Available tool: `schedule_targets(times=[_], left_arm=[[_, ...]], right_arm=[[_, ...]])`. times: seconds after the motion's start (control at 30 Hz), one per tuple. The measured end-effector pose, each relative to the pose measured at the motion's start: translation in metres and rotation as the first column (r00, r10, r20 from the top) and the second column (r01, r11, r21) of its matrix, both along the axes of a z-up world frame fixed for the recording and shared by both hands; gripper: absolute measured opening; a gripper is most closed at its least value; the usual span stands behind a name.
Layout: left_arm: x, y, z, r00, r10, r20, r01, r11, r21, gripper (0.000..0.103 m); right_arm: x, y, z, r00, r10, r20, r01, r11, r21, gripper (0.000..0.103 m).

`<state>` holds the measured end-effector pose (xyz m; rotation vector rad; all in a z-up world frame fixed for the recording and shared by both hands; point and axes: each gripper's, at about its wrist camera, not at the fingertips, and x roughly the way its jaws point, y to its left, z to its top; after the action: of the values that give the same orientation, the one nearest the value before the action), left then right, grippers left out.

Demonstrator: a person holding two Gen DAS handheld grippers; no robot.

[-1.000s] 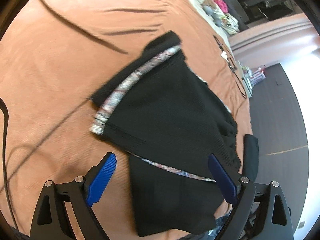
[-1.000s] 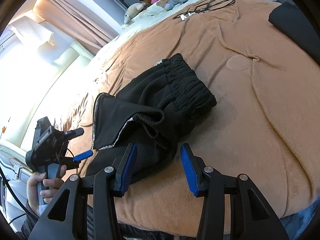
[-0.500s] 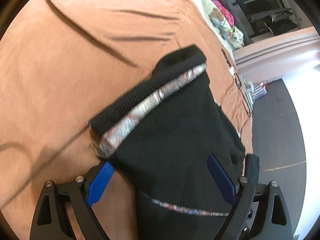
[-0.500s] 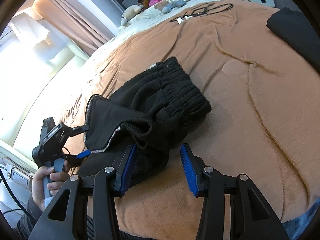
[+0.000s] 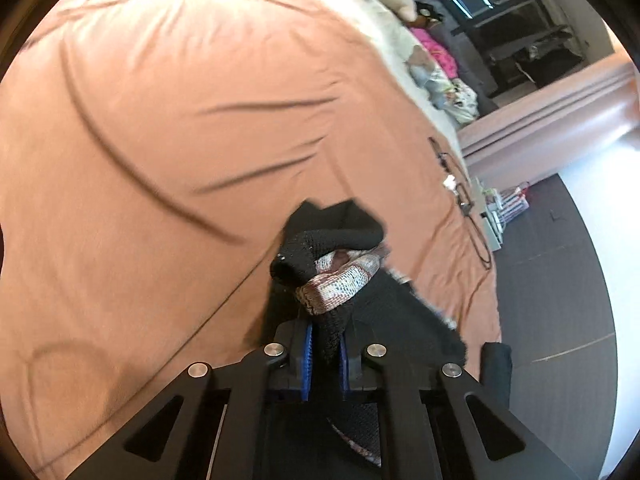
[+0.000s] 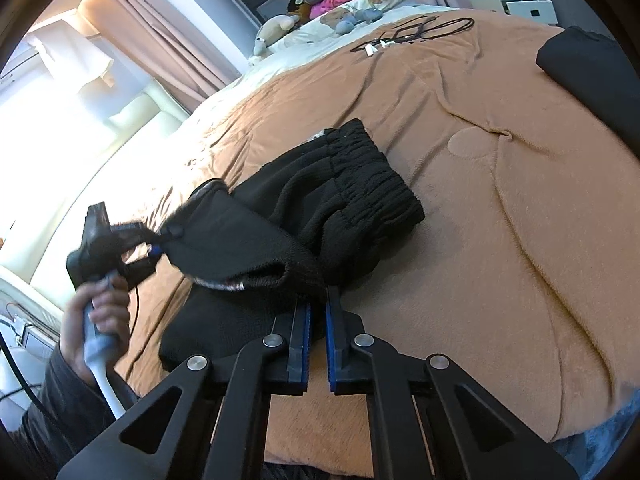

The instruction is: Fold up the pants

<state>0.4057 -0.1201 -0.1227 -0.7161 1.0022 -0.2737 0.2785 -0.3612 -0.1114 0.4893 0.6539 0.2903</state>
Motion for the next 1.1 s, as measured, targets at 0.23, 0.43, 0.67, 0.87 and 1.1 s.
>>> schedule_targets(times=[0.23, 0.43, 0.67, 0.87, 1.1], left_arm=[[0.029, -0.027, 0.039, 0.996, -0.063, 0.058, 0.061, 0.998, 0.022, 0.010], [0.056, -0.071, 0.054, 0.988, -0.137, 0.067, 0.133, 0.989, 0.072, 0.010], [0.079, -0.123, 0.051, 0.973, -0.227, 0.035, 0.221, 0.968, 0.116, 0.010], [0.090, -0.163, 0.040, 0.949, -0.316, 0.011, 0.314, 0.944, 0.102, 0.049], [0.076, -0.158, 0.039, 0.940, -0.340, 0.044, 0.332, 0.935, 0.129, 0.080]], right_arm=[[-0.010, -0.004, -0.002, 1.000, 0.015, -0.011, -0.015, 0.998, 0.067, 0.002], [-0.018, -0.005, -0.008, 0.999, 0.037, -0.033, -0.033, 0.992, 0.122, 0.002], [-0.021, -0.017, -0.014, 0.999, 0.022, -0.048, -0.014, 0.988, 0.151, 0.002], [-0.020, -0.030, -0.029, 0.996, -0.029, -0.086, 0.044, 0.984, 0.171, 0.002], [-0.021, -0.029, -0.035, 0.992, -0.048, -0.118, 0.066, 0.985, 0.158, 0.002]])
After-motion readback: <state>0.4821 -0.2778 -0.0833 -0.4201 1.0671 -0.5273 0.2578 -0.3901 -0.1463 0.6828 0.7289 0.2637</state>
